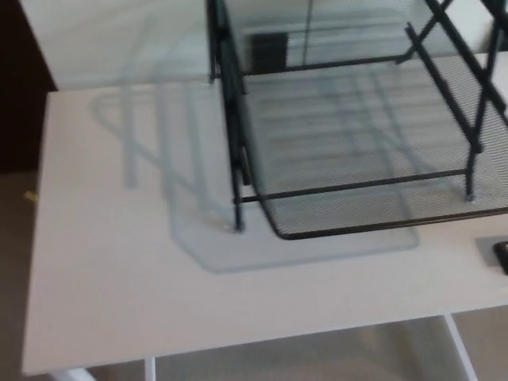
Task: The robot walks towards a desk on which a file tray is kept in the middle and a stapler is kept to its right. The robot lifts the stapler using its right hand and places it on the file tray.
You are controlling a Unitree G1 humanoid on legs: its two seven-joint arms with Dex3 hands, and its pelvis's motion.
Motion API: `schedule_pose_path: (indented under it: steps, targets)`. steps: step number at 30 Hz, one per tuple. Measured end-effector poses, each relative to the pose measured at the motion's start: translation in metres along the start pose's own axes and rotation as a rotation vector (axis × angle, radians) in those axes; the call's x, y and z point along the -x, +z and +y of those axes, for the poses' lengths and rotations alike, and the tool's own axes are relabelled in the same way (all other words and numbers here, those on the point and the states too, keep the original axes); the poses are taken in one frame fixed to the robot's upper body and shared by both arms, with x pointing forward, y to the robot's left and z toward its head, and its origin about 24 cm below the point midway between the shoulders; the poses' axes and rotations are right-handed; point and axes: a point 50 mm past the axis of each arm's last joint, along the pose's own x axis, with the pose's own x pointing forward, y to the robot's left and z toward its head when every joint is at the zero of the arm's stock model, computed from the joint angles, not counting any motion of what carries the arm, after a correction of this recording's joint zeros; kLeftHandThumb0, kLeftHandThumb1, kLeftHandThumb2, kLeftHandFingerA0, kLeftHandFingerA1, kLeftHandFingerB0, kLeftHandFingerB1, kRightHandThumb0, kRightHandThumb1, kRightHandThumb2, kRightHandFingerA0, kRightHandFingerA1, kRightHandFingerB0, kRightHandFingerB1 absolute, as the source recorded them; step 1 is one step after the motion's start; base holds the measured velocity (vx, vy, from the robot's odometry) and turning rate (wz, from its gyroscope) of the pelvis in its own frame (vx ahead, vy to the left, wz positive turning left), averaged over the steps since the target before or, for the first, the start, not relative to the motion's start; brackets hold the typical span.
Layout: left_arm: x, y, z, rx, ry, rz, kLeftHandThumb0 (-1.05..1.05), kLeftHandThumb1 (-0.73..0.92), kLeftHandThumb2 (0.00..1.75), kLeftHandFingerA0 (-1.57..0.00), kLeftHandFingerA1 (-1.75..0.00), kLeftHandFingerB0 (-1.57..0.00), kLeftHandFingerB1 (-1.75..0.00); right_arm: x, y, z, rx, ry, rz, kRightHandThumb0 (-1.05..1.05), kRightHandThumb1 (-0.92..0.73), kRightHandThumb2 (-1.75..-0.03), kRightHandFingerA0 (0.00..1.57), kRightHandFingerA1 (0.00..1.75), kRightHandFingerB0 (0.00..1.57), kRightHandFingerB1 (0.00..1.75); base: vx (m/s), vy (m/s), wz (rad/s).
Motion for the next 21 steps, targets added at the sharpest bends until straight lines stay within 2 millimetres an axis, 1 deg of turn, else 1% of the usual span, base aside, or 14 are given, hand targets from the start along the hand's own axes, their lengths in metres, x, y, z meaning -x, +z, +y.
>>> schedule_pose_path:
  steps: [1,3,7,8,9,12,13,14,15,16,17,18,20,21]
  targets:
    - [0.0,0.0,0.001,-0.002,0.002,0.002,-0.52,0.88,0.65,-0.24,-0.47,-0.26,-0.4,0.0,0.0,0.001,0.001,0.003,0.0,-0.5,-0.73,-0.63,0.0,0.33,0.06,0.35,-0.05,0.101,-0.03]
    - [0.0,-0.002,0.0,-0.005,0.001,0.007,-0.51,0.9,0.69,-0.22,-0.47,-0.22,-0.39,0.0,0.0,0.002,-0.012,0.009,0.001,-0.51,-0.74,-0.62,0.0,0.32,0.08,0.35,-0.01,0.076,0.05]
    - [0.0,0.0,0.001,-0.003,0.001,0.001,-0.53,0.87,0.67,-0.25,-0.48,-0.26,-0.41,-0.001,0.003,0.001,-0.024,0.004,-0.008,-0.48,-0.73,-0.62,0.0,0.24,0.07,0.37,-0.01,0.001,0.08]
    - [0.0,-0.001,0.001,-0.004,0.001,0.002,-0.52,0.9,0.66,-0.28,-0.49,-0.32,-0.44,-0.001,0.003,0.001,-0.029,0.003,-0.008,-0.48,-0.74,-0.62,0.0,0.26,0.06,0.35,-0.07,-0.093,0.04]
    - [0.001,-0.002,0.0,-0.006,0.001,0.007,-0.52,0.9,0.66,-0.24,-0.46,-0.28,-0.42,-0.001,0.002,0.0,-0.042,0.0,-0.009,-0.57,-0.64,-0.81,0.0,0.25,0.07,0.43,-0.04,-0.106,-0.02]
    - [0.001,-0.007,0.0,-0.014,-0.003,0.021,-0.53,0.91,0.66,-0.25,-0.46,-0.31,-0.42,0.0,0.003,0.0,-0.036,0.002,-0.012,-0.57,-0.64,-0.82,0.0,0.27,0.07,0.43,-0.01,-0.105,-0.01]
    - [0.001,-0.008,-0.001,-0.018,-0.004,0.024,-0.53,0.9,0.66,-0.27,-0.49,-0.34,-0.45,0.0,0.003,0.001,-0.035,0.003,-0.012,-0.53,-0.63,-0.8,0.0,0.26,0.07,0.43,0.01,-0.082,0.0]
    - [0.001,-0.008,-0.001,-0.02,-0.006,0.026,-0.52,0.9,0.66,-0.26,-0.48,-0.31,-0.44,0.0,0.003,0.0,-0.04,0.002,-0.012,-0.46,-0.73,-0.62,0.0,0.27,0.06,0.35,0.0,0.0,0.0]
    - [0.001,-0.008,-0.001,-0.02,-0.006,0.026,-0.52,0.91,0.67,-0.25,-0.47,-0.29,-0.42,0.0,0.003,-0.001,-0.051,-0.001,-0.012,-0.49,-0.73,-0.62,0.0,0.24,0.06,0.35,0.0,0.0,0.0]
    - [0.001,-0.008,-0.001,-0.02,-0.007,0.024,-0.52,0.91,0.65,-0.25,-0.48,-0.35,-0.46,0.0,0.003,-0.002,-0.068,-0.002,-0.011,-0.51,-0.73,-0.62,0.0,0.33,0.05,0.35,0.0,0.0,0.0]
    - [0.001,-0.009,-0.001,-0.021,-0.007,0.024,-0.52,0.91,0.65,-0.25,-0.48,-0.35,-0.46,0.0,0.004,-0.003,-0.075,0.0,-0.011,-0.51,-0.73,-0.62,0.0,0.33,0.05,0.35,0.0,0.0,0.0]
    - [0.002,-0.009,-0.002,-0.021,-0.008,0.025,-0.52,0.91,0.67,-0.26,-0.46,-0.29,-0.41,0.0,0.004,-0.003,-0.077,0.002,-0.011,-0.52,-0.72,-0.63,0.0,0.36,0.06,0.35,0.0,0.0,0.0]
    - [0.002,-0.011,-0.002,-0.023,-0.009,0.029,-0.53,0.9,0.66,-0.23,-0.45,-0.25,-0.39,-0.001,0.004,-0.002,-0.073,0.011,-0.007,-0.59,-0.73,-0.62,0.0,0.27,0.09,0.34,0.0,0.0,0.0]
    - [0.002,-0.011,-0.002,-0.026,-0.009,0.031,-0.52,0.91,0.66,-0.22,-0.45,-0.23,-0.38,-0.001,0.005,-0.002,-0.059,0.016,-0.005,-0.61,-0.63,-0.81,0.0,0.25,0.09,0.4,0.0,0.0,0.0]
